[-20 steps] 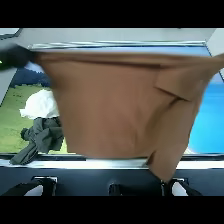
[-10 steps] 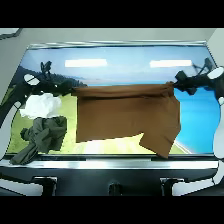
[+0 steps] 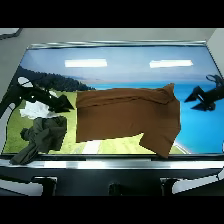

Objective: Fold the shirts.

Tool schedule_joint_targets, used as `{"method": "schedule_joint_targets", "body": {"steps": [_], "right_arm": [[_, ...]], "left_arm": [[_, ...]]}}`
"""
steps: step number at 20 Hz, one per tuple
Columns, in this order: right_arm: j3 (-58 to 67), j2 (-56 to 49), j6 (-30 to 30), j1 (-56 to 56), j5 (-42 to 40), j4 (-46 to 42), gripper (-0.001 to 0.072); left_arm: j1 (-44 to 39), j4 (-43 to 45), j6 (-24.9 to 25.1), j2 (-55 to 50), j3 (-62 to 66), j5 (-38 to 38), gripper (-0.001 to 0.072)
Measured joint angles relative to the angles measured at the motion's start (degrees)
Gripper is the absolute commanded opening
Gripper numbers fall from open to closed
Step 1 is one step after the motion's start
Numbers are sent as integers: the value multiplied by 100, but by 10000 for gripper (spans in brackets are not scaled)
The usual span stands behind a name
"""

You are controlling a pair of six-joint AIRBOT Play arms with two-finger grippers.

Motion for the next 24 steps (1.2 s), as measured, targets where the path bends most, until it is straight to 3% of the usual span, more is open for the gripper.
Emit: {"method": "schedule_joint_targets", "body": {"steps": [2,7,14,15,18,19,24], "right_arm": [[-160,72,-17,-157,461,-254,545],[-647,267,-46,-319,772,-586,545],[-1023,326,-177,-354,713,-728,546],[-1099,326,-214,-354,688,-728,546],[-1416,328,-326,-354,603,-734,545],[-1530,330,-382,-354,562,-728,544],[-2135,330,-728,-354,-17,-660,470]], "left_arm": [[37,68,114,422,-887,-92,398],[70,-44,302,1023,-2802,586,396],[17,-450,391,1027,-3633,1228,383],[-24,-494,393,975,-3650,1237,360],[-210,-551,398,837,-3703,1419,60],[-262,-557,389,813,-3711,1493,26],[-391,-603,345,780,-3727,1582,25]]}}
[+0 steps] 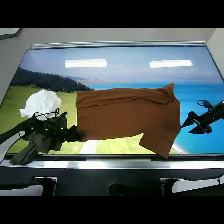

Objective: Fold the shirts.

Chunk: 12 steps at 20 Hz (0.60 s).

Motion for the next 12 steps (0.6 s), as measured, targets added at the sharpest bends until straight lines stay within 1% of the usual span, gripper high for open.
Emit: {"method": "schedule_joint_targets", "body": {"steps": [1,3,4,6,7,8,9,12], "right_arm": [[-107,0,-66,2,-155,24,443],[-297,0,-166,2,-505,107,417],[-372,-4,-219,0,-675,175,365],[-468,-66,-297,13,-922,317,314],[-492,-105,-323,35,-944,396,264],[-509,-149,-334,76,-975,431,100],[-525,-195,-352,144,-1075,503,39],[-448,-177,-398,365,-1333,535,37]], "left_arm": [[-11,4,0,9,-4,13,25],[-22,37,2,26,-4,31,25],[-26,44,11,31,-4,35,25],[-33,50,33,39,-4,42,26],[-33,52,46,42,-7,42,25],[-35,55,50,42,-7,44,25],[-35,57,59,44,-7,46,24],[-39,170,87,125,74,83,21]]}}
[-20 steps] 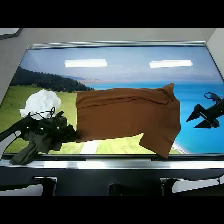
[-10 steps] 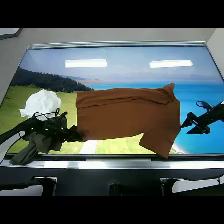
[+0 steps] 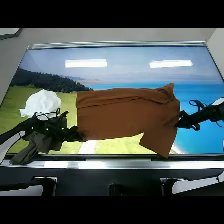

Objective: Fold the shirts.

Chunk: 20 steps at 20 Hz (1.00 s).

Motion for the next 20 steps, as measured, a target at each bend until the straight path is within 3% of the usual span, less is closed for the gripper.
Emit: {"method": "schedule_joint_targets", "body": {"steps": [2,4,11,16,20], "right_arm": [[232,214,-35,144,-334,-85,37],[643,673,-33,297,-387,138,36],[3209,3303,-234,916,-1705,490,36],[3960,5056,160,1001,-1969,-415,36],[4089,5598,496,1021,-1873,-984,36]], "left_arm": [[17,304,31,264,328,472,21],[22,249,20,758,951,466,21],[28,584,-133,2634,4695,1768,22],[24,859,-269,3633,5901,1956,22],[24,938,-492,3967,6109,1799,22]]}}
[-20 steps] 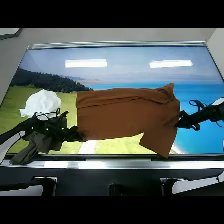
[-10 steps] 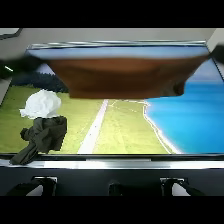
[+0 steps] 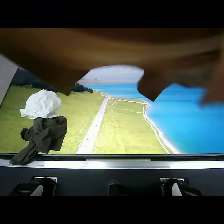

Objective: Fold the shirts.

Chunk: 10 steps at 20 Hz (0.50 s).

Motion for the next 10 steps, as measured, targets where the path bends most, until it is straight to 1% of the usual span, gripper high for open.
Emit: {"method": "schedule_joint_targets", "body": {"steps": [3,6,8,10], "right_arm": [[31,22,273,0,199,-166,36],[44,-291,481,2,658,-210,36],[44,-787,540,4,1128,-170,36],[42,-1541,573,9,1779,-131,36]], "left_arm": [[0,50,-190,-9,48,-142,22],[-2,354,-431,-389,57,-717,23],[-4,503,-538,-852,-55,-1211,23],[-59,636,-586,-1515,-396,-1650,24]]}}
